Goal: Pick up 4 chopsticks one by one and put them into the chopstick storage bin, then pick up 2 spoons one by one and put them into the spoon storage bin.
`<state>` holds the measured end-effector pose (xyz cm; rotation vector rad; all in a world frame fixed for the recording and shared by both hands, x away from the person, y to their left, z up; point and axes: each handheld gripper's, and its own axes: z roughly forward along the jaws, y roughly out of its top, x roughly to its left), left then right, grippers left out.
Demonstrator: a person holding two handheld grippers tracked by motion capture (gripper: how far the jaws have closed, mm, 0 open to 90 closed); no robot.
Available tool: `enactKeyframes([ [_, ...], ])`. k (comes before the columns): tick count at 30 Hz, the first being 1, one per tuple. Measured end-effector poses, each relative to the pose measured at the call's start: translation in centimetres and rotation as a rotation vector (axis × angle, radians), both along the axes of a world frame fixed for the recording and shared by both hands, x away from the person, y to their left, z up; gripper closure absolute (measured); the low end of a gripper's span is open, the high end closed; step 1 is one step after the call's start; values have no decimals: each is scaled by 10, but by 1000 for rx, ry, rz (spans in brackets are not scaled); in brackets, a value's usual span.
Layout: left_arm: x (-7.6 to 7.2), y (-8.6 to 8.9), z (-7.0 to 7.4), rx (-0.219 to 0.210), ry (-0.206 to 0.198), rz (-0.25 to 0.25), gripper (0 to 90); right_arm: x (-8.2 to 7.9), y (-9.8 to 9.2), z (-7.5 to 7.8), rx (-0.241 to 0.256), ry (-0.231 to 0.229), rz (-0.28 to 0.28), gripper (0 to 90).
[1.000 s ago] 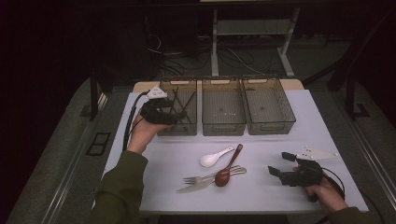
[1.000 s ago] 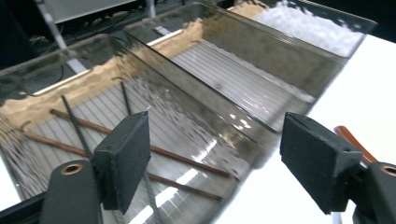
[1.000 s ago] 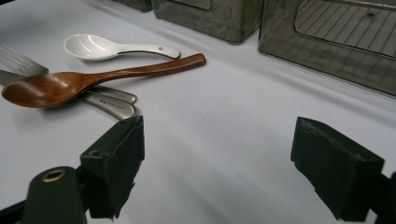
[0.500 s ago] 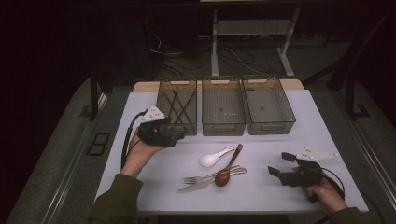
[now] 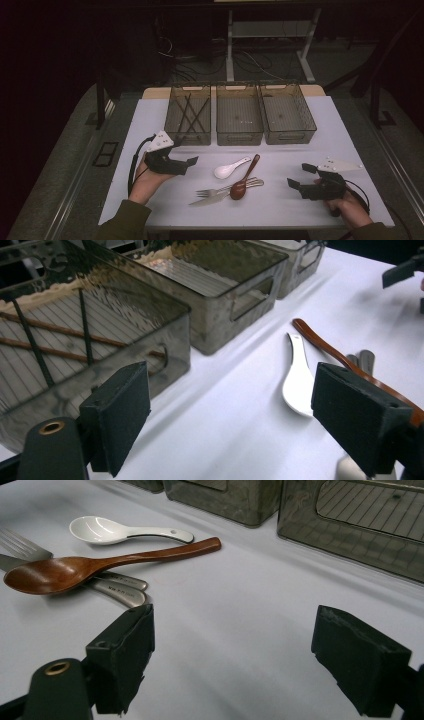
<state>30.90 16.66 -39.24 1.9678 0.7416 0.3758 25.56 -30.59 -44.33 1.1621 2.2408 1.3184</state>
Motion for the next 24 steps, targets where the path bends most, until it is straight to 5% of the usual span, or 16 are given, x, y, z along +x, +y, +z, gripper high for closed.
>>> enactKeyframes([
  [15, -17, 4, -21, -28, 33, -35, 0, 0, 0, 0, 0, -2, 2, 171],
  [24, -16, 0, -26, -17, 51, -44, 0, 1, 2, 0, -4, -1, 8, 171],
])
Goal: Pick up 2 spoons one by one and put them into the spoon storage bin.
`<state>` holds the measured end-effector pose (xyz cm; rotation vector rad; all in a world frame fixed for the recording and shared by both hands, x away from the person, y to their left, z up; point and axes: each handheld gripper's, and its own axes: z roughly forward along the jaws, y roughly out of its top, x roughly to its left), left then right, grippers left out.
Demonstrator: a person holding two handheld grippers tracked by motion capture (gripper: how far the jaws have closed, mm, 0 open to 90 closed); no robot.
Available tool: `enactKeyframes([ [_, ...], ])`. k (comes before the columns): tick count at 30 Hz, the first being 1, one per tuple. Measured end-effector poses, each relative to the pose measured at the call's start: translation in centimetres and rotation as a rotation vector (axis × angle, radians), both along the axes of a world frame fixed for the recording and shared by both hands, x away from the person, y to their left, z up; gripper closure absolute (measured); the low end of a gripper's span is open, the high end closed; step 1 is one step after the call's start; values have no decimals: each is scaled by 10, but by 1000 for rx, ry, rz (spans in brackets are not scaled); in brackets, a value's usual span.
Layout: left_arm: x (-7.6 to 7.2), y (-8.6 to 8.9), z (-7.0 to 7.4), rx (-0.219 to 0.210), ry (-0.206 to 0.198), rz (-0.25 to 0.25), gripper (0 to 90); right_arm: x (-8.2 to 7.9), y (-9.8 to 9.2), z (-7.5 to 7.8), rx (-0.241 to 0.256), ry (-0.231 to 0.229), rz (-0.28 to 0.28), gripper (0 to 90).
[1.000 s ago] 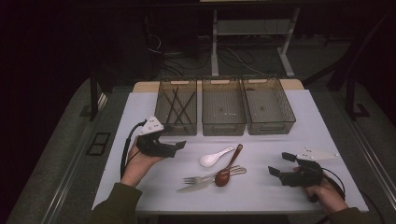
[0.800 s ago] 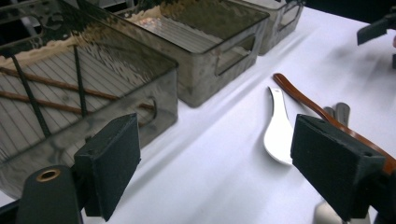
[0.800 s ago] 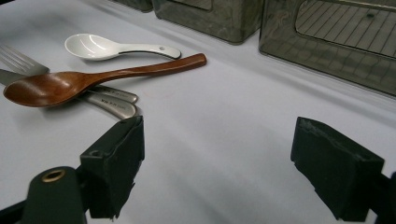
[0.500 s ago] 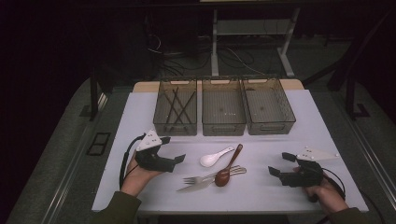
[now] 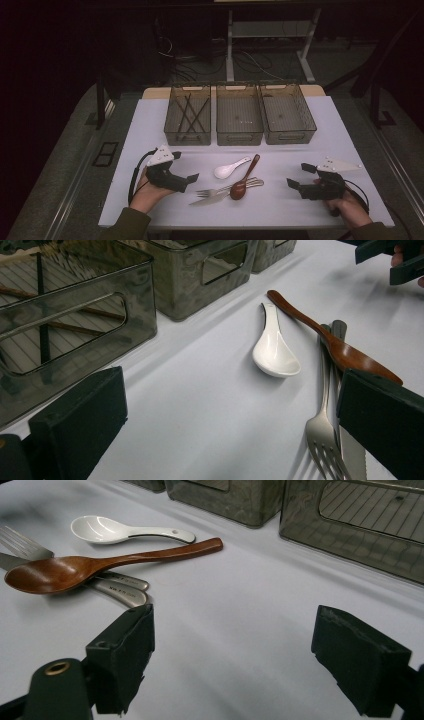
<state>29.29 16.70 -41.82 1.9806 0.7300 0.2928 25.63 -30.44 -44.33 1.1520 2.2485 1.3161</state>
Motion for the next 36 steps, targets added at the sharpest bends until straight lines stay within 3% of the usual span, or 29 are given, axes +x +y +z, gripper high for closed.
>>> enactKeyframes([
  [18, 14, -18, 4, 3, 7, -37, 0, 1, 2, -2, -9, 7, 2, 171],
  [36, 38, -55, 6, 11, 5, -90, 15, 1, 1, -3, -11, 12, 0, 171],
])
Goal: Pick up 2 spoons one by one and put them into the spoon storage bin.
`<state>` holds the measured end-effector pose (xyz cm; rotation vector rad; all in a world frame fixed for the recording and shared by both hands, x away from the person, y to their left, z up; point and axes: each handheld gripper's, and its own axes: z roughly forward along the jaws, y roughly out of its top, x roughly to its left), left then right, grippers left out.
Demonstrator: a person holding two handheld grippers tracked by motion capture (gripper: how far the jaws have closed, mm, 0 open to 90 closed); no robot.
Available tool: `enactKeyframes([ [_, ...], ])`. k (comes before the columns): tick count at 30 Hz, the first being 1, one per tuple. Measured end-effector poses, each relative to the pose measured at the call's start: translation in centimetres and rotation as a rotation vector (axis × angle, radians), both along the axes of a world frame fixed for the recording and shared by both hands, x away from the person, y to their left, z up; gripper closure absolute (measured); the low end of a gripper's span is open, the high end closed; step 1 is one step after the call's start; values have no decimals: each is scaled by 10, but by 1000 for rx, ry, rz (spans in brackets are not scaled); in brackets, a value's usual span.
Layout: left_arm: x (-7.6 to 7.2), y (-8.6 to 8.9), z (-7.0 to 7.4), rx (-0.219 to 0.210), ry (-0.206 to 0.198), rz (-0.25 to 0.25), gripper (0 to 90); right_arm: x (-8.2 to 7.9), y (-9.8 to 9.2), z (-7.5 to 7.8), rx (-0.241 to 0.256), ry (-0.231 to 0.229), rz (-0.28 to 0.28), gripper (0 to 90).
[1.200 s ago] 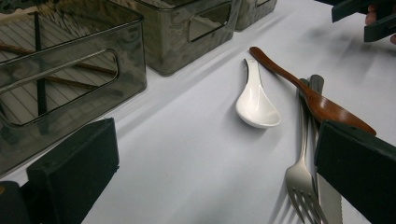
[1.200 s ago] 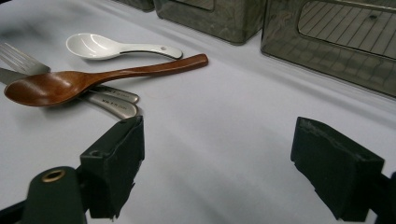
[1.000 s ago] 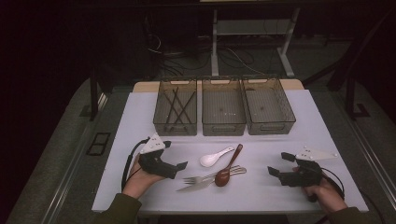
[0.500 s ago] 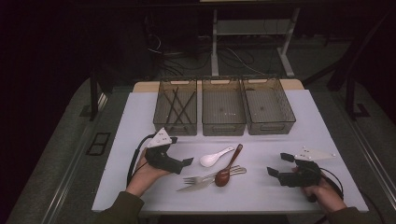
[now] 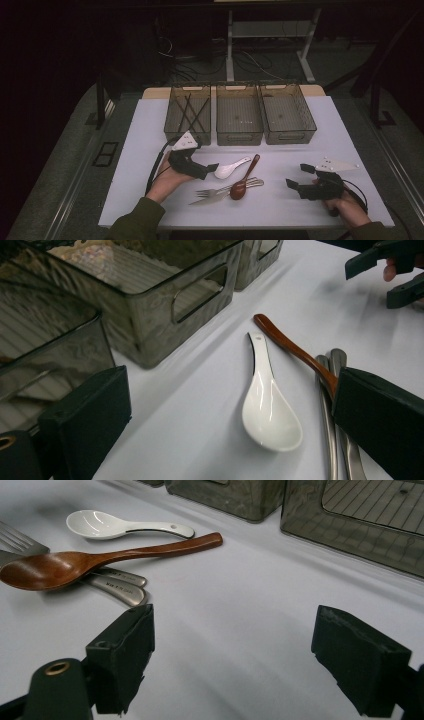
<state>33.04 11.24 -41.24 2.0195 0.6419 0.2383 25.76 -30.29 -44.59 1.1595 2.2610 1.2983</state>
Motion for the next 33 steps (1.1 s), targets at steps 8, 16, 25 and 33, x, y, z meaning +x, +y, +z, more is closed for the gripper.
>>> enactKeyframes([
  [8, 9, -17, -4, 9, 19, -16, 57, 0, 0, 0, 3, 2, -2, 170],
  [16, 15, -32, -10, 34, 47, -27, 142, 0, -1, 0, 8, 4, -4, 171],
  [25, 17, -40, -20, 74, 117, -68, 322, 0, -1, 0, 6, 3, -2, 171],
  [33, 14, -46, -27, 130, 151, -108, 442, 0, -1, 0, 5, -2, 0, 171],
])
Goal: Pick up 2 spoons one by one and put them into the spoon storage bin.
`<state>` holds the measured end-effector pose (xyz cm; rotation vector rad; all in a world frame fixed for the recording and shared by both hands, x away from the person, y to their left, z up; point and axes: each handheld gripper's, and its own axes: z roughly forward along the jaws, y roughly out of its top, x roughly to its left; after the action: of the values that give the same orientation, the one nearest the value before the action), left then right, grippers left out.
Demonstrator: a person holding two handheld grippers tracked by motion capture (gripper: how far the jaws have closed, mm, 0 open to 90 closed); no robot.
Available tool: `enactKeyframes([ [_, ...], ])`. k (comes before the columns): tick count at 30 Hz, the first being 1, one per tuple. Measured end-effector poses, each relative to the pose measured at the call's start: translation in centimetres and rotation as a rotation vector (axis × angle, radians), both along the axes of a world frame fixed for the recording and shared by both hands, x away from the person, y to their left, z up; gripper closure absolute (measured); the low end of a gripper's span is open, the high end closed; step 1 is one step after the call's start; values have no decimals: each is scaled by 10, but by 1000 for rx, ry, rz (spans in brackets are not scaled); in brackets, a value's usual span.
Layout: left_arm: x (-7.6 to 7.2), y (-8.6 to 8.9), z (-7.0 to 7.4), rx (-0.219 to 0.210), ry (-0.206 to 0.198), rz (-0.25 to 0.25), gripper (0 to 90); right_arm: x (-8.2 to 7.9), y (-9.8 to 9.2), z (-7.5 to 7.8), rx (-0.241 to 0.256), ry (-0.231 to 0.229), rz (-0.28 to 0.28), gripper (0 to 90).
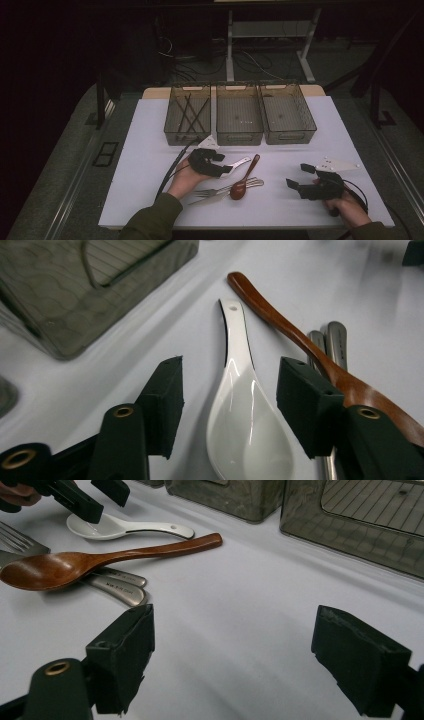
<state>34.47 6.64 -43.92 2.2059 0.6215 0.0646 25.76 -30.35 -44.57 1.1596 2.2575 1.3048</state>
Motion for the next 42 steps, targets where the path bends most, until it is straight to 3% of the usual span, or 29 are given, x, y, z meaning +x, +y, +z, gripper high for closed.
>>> enactKeyframes([
  [22, -5, -5, -6, 82, 28, -52, 562, 0, -2, 1, -1, -4, -3, 171],
  [30, -10, -9, -3, 116, 7, -64, 724, 0, -2, 1, 1, -6, -3, 171],
  [35, -13, -11, 0, 111, -4, -54, 789, 0, -2, 1, 2, -6, -3, 170],
  [42, -16, -13, 2, 131, -22, -47, 804, 0, -2, 1, 2, -6, -2, 170],
])
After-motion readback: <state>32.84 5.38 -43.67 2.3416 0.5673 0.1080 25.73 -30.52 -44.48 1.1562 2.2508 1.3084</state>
